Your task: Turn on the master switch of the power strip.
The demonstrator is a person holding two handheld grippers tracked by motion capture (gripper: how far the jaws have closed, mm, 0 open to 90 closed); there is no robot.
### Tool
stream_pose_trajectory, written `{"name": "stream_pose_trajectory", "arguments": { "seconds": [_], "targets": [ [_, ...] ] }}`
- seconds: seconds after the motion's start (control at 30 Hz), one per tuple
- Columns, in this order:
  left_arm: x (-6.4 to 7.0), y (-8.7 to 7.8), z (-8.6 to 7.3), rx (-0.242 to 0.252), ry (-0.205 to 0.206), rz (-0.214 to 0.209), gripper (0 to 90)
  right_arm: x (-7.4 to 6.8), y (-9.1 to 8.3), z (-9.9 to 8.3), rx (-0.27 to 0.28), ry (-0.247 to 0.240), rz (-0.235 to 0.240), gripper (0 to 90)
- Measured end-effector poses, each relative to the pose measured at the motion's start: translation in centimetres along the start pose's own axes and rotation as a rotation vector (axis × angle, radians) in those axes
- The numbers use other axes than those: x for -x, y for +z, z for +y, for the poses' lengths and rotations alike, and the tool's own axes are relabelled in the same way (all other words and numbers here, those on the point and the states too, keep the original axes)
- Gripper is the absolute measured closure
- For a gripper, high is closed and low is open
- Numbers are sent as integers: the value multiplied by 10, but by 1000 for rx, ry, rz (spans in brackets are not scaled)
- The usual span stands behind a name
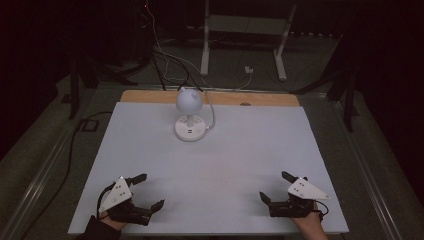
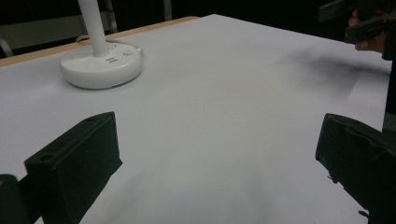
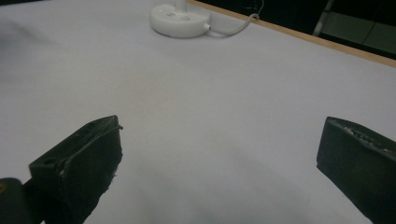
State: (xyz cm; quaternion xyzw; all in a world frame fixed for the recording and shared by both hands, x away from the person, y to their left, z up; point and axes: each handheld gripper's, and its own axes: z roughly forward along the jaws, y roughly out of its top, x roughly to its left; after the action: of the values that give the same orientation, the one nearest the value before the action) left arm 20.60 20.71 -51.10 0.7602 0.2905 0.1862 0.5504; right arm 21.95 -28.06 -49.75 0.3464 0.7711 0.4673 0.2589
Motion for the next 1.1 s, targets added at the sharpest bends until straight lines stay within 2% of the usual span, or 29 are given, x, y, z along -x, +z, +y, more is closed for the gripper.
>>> {"name": "stream_pose_trajectory", "arguments": {
  "seconds": [0.13, 0.87, 1.1],
  "targets": [
    [0, 0, 0, 1, -5, 2, 3, 1, 0, 8, 13, 18, 19, 0],
    [-1, -1, 0, 6, -8, -3, 3, 5, 11, 44, 38, -11, 42, 0],
    [-1, -1, 0, 5, -10, -4, 3, 6, 16, 59, 50, -36, 51, 0]
  ]
}}
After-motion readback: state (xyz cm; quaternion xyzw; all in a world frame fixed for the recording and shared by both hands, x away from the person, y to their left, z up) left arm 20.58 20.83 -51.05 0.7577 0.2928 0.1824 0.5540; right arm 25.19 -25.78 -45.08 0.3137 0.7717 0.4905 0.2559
